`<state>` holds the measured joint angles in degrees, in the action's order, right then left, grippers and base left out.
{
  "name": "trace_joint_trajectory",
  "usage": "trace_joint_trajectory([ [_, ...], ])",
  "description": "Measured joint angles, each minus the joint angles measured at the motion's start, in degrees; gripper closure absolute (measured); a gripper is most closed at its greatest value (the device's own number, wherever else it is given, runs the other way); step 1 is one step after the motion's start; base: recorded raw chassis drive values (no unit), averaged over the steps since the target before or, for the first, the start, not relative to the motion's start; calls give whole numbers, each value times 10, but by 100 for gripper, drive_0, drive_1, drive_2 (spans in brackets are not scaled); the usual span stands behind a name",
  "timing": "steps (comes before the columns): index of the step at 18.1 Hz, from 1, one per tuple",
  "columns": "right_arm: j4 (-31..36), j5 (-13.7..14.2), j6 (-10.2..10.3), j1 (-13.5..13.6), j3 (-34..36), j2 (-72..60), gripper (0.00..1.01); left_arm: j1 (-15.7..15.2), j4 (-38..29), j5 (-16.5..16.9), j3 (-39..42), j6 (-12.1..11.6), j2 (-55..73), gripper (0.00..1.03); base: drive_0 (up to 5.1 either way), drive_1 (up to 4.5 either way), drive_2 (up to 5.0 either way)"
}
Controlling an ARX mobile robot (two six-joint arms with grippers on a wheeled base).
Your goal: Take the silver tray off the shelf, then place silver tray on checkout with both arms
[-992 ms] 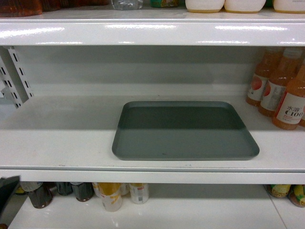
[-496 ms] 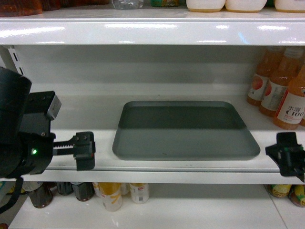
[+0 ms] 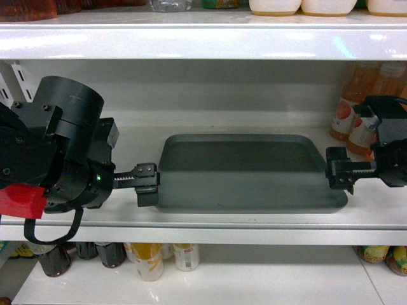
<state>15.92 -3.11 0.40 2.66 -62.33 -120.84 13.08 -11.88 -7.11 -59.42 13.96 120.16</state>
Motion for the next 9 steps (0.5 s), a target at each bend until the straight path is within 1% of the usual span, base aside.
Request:
trace_joint_trajectory([
  [4, -9, 1, 0, 3, -24, -19, 3, 3, 16, -7, -17, -2, 15, 5, 0, 0, 0],
  [5, -25, 2, 1, 4, -38, -31, 3, 7, 17, -17, -26, -5, 23, 5, 0, 0, 0],
  [6, -32, 6, 1, 4, -54, -46, 3, 8, 35, -17, -38, -4, 30, 5, 0, 0, 0],
  [7, -40, 13, 1, 4, -71, -59, 3, 11, 42, -21, -48, -4, 35, 5, 0, 0, 0],
  [9, -62, 17, 1, 4, -112, -82, 3, 14, 49, -23, -72, -7, 46, 5, 0, 0, 0],
])
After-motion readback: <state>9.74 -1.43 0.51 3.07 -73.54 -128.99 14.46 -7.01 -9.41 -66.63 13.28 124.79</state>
